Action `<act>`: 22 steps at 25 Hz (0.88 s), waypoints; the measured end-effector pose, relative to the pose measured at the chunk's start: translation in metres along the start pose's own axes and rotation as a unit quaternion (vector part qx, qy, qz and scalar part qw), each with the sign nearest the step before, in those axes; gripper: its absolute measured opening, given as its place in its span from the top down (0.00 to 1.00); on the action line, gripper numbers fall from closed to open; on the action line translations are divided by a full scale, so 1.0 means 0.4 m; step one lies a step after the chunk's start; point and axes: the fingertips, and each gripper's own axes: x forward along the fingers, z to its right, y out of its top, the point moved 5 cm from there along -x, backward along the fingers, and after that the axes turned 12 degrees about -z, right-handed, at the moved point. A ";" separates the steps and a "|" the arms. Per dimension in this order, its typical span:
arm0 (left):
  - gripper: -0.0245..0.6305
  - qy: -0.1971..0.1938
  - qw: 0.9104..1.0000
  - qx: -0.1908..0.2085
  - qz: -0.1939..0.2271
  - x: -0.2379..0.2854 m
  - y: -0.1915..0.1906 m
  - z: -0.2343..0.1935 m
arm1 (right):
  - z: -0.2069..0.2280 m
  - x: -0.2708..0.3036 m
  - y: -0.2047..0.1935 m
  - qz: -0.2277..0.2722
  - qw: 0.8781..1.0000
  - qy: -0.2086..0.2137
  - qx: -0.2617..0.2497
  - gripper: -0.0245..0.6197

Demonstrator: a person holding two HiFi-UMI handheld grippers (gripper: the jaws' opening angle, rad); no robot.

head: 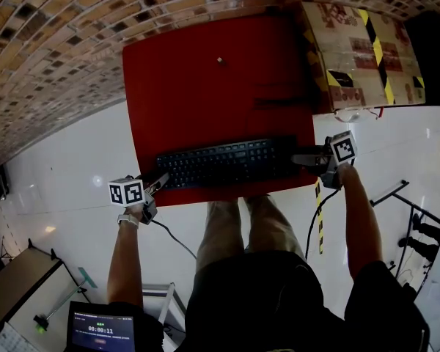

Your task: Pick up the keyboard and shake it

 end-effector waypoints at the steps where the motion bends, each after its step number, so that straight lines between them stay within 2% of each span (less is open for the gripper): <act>1: 0.70 0.000 1.000 0.001 0.003 0.001 0.000 0.001 | -0.005 0.004 0.004 0.012 1.000 0.020 0.003 0.71; 3: 0.70 0.000 1.000 0.007 0.006 0.003 0.000 0.003 | -0.027 0.049 0.008 0.018 0.998 0.068 -0.001 0.71; 4: 0.70 0.002 1.000 0.010 0.006 0.005 0.000 0.002 | -0.035 0.087 0.006 0.005 0.997 0.071 -0.007 0.71; 6: 0.70 0.005 1.000 0.014 0.004 0.007 0.000 -0.002 | -0.019 0.152 -0.003 -0.022 0.999 0.026 -0.016 0.71; 7: 0.70 0.002 1.000 0.013 0.005 0.006 -0.001 -0.004 | -0.005 0.164 -0.002 -0.020 1.000 0.006 -0.014 0.76; 10: 0.70 -0.004 1.000 0.015 0.003 0.005 -0.001 -0.002 | 0.006 0.161 0.004 -0.009 1.000 -0.012 -0.021 0.77; 13: 0.70 0.000 1.000 0.022 0.006 0.002 -0.001 0.003 | 0.031 0.160 -0.022 -0.054 0.996 -0.061 -0.029 0.76; 18: 0.69 0.008 0.999 0.034 0.003 0.001 -0.001 0.009 | 0.038 0.160 -0.033 -0.066 0.995 -0.071 -0.025 0.75; 22: 0.69 0.006 0.999 0.048 0.021 -0.021 0.004 0.026 | 0.010 0.153 -0.028 -0.064 0.994 -0.069 -0.046 0.81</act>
